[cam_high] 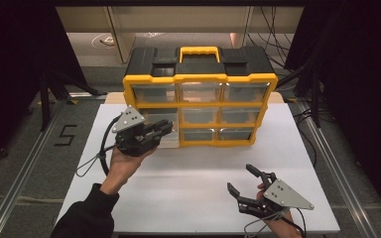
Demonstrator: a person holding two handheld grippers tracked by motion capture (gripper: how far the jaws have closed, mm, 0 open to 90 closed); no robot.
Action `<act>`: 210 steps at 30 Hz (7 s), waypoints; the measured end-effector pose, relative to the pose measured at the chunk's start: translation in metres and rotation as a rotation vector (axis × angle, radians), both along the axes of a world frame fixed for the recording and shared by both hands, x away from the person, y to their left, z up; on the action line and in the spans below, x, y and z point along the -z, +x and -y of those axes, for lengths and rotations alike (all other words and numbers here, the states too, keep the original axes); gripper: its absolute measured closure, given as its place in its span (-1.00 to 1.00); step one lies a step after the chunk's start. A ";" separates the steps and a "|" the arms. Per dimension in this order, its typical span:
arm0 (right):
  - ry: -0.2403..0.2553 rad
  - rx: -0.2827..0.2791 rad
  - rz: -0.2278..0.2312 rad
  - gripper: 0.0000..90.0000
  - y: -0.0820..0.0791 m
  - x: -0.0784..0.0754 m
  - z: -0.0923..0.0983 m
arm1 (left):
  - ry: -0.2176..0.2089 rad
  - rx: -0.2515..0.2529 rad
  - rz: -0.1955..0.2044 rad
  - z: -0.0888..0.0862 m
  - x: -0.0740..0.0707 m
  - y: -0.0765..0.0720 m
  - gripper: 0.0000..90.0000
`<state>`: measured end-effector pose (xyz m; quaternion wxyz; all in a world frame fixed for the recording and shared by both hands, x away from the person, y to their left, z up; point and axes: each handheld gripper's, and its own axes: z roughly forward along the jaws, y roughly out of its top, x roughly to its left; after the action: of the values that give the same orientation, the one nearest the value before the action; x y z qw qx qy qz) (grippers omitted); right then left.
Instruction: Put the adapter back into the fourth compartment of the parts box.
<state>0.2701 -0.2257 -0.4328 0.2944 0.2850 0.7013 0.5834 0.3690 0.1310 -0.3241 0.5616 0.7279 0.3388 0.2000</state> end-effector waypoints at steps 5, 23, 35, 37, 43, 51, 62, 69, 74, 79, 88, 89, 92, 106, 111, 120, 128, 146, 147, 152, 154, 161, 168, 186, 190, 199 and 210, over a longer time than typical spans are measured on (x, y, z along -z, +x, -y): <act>-0.001 0.000 0.000 -0.51 0.000 0.000 0.000 | 0.001 -0.016 -0.003 -0.003 0.001 0.003 0.69; -0.001 0.000 0.000 -0.51 0.000 0.000 0.000 | 0.016 -0.078 -0.013 -0.015 0.005 0.011 0.69; -0.001 -0.001 0.000 -0.51 0.000 0.000 0.000 | 0.022 -0.107 -0.024 -0.019 0.009 0.016 0.68; -0.001 -0.001 0.000 -0.51 0.000 0.000 0.000 | 0.025 -0.111 -0.030 -0.019 0.011 0.017 0.64; 0.000 -0.001 -0.001 -0.51 0.000 0.000 0.000 | 0.016 -0.065 -0.036 -0.016 0.007 0.015 0.18; 0.001 0.000 0.001 -0.51 0.000 0.000 0.000 | 0.018 -0.020 -0.030 -0.007 0.005 0.010 -0.24; 0.002 0.000 0.001 -0.51 0.000 -0.001 0.001 | -0.065 0.039 -0.009 -0.005 0.010 0.005 -0.47; 0.002 -0.002 0.002 -0.51 -0.001 -0.001 0.000 | -0.070 0.079 0.018 -0.004 0.013 -0.003 -0.54; 0.002 -0.002 0.002 -0.51 -0.001 -0.001 0.000 | -0.086 0.109 0.045 -0.003 0.017 -0.009 -0.54; 0.002 -0.002 0.002 -0.51 -0.001 -0.001 0.000 | -0.102 0.134 0.092 0.000 0.016 -0.018 -0.52; 0.002 -0.003 0.001 -0.51 -0.001 0.000 0.000 | -0.129 0.162 0.107 0.008 0.022 -0.026 -0.54; 0.001 -0.003 0.001 -0.51 -0.001 0.000 0.000 | -0.135 0.164 0.108 0.008 0.023 -0.026 -0.54; 0.000 -0.003 0.001 -0.51 -0.001 0.000 0.000 | -0.138 0.161 0.121 0.008 0.024 -0.028 -0.53; 0.001 -0.003 -0.001 -0.51 -0.001 0.000 0.000 | -0.157 0.179 0.148 0.008 0.035 -0.039 -0.52; 0.002 -0.004 -0.001 -0.51 -0.001 0.000 0.000 | -0.168 0.185 0.159 0.008 0.039 -0.042 -0.53; 0.002 -0.005 0.000 -0.52 0.000 0.000 0.000 | -0.168 0.190 0.143 0.008 0.047 -0.044 -0.63; 0.002 -0.005 0.000 -0.52 0.000 0.000 0.000 | -0.183 0.183 0.146 0.005 0.055 -0.044 -0.64; 0.001 -0.005 0.000 -0.52 0.000 0.000 0.000 | -0.189 0.182 0.143 0.001 0.067 -0.050 -0.64; 0.001 -0.005 0.001 -0.52 0.000 0.000 0.000 | -0.189 0.182 0.143 0.001 0.068 -0.050 -0.64; 0.001 -0.005 0.000 -0.52 -0.001 0.000 0.000 | -0.191 0.185 0.146 -0.001 0.071 -0.052 -0.64; 0.002 -0.005 0.000 -0.52 0.000 0.000 0.000 | -0.192 0.187 0.146 -0.001 0.072 -0.053 -0.64; 0.001 -0.005 0.000 -0.52 0.000 0.000 0.000 | -0.191 0.179 0.146 -0.006 0.074 -0.055 -0.64; 0.002 -0.005 -0.001 -0.52 0.000 0.000 -0.001 | -0.181 0.176 0.144 -0.011 0.078 -0.058 -0.64; 0.001 -0.004 -0.002 -0.52 0.000 0.000 0.000 | -0.152 0.176 0.134 -0.012 0.091 -0.065 -0.64; 0.000 -0.004 -0.003 -0.52 0.000 0.000 -0.001 | -0.139 0.180 0.130 -0.012 0.094 -0.066 -0.64; 0.000 -0.006 -0.001 -0.52 0.000 0.000 -0.001 | -0.117 0.172 0.114 -0.011 0.106 -0.073 -0.64; -0.001 -0.005 -0.005 -0.52 0.000 0.000 0.000 | -0.117 0.159 0.115 -0.011 0.109 -0.071 -0.64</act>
<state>0.2699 -0.2253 -0.4328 0.2915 0.2845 0.7028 0.5833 0.2978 0.1421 -0.4328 0.6357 0.7059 0.2582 0.1759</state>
